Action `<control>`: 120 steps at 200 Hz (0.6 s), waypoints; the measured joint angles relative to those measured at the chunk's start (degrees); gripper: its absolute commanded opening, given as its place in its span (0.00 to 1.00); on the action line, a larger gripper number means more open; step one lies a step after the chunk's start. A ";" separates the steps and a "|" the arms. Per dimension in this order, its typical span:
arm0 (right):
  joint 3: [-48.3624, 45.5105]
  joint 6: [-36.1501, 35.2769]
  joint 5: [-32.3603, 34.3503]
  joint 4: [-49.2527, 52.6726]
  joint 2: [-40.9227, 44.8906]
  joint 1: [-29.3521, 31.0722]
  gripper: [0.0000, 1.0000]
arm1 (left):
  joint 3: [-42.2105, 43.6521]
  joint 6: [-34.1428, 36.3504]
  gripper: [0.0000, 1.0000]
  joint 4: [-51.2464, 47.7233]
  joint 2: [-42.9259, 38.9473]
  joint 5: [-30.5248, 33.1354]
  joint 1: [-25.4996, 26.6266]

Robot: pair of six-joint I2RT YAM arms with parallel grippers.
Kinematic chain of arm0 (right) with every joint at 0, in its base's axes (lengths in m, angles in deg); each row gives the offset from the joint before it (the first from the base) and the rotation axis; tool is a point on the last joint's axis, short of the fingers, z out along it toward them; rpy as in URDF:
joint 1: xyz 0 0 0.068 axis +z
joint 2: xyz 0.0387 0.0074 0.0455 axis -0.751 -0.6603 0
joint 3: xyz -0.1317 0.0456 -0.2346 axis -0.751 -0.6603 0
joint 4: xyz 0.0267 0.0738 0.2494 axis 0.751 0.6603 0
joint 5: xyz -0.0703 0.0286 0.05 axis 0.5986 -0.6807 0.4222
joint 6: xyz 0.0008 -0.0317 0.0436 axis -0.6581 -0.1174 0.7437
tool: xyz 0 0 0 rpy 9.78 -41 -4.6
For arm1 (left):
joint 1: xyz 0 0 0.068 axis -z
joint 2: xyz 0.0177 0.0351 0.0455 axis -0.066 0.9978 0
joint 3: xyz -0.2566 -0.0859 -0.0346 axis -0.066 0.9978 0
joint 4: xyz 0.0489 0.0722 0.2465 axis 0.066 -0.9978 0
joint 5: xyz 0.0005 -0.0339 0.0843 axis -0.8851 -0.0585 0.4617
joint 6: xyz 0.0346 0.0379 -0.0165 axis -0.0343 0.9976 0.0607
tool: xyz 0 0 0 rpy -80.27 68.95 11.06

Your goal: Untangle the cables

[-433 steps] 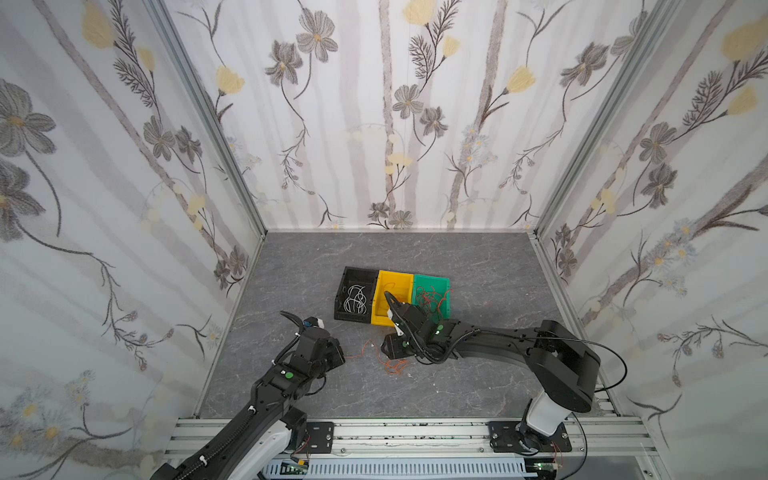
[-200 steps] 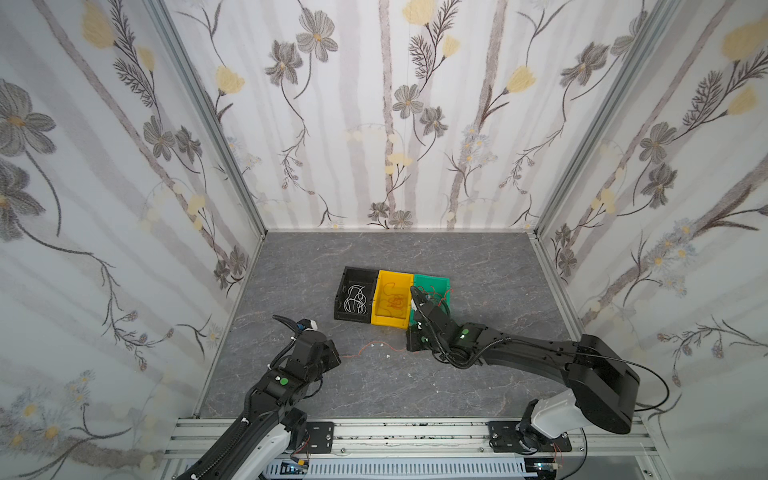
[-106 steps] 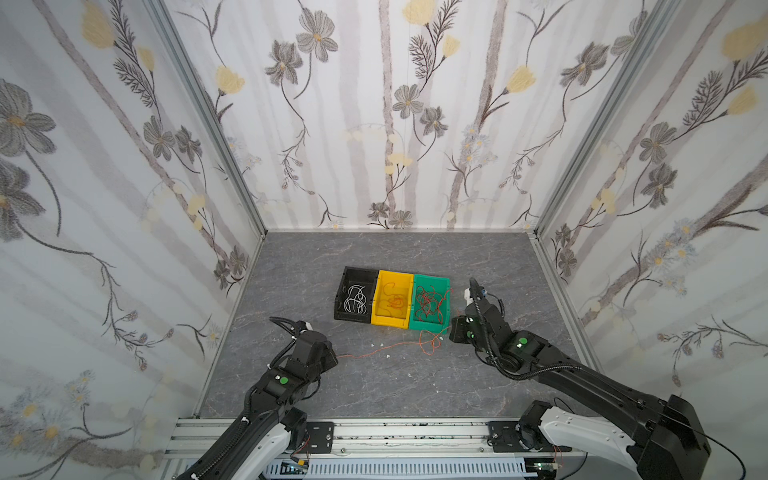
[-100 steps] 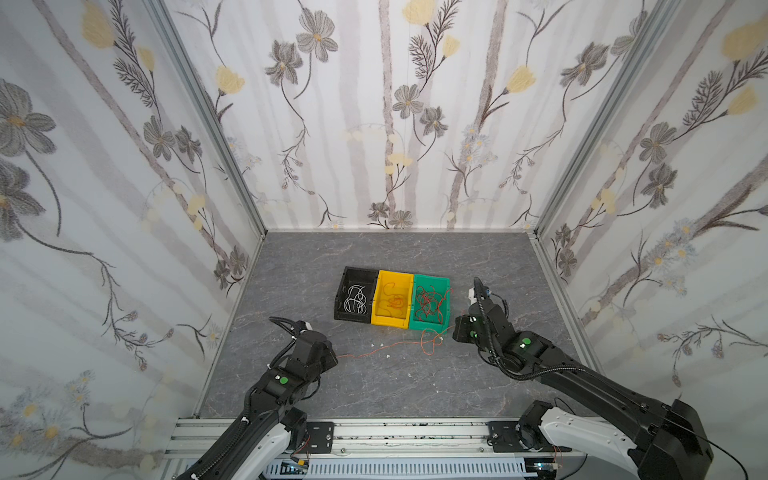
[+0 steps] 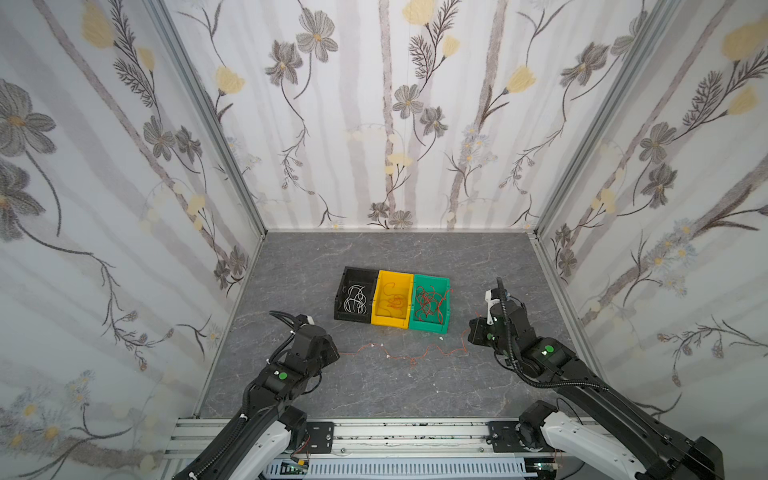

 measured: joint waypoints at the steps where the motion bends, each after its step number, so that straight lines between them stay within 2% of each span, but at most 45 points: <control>1: 0.22 -0.04 -0.33 -0.09 -0.04 0.00 0.00 | -0.17 0.00 0.00 0.02 0.13 -0.11 0.00; 53: 9.16 -2.93 -7.98 -2.67 -2.56 0.04 0.00 | -11.52 3.98 0.00 7.04 12.81 -8.04 0.94; 120: 22.47 -6.95 -12.22 -7.98 -12.46 0.04 0.00 | -26.91 7.26 0.00 16.55 37.88 -12.17 4.87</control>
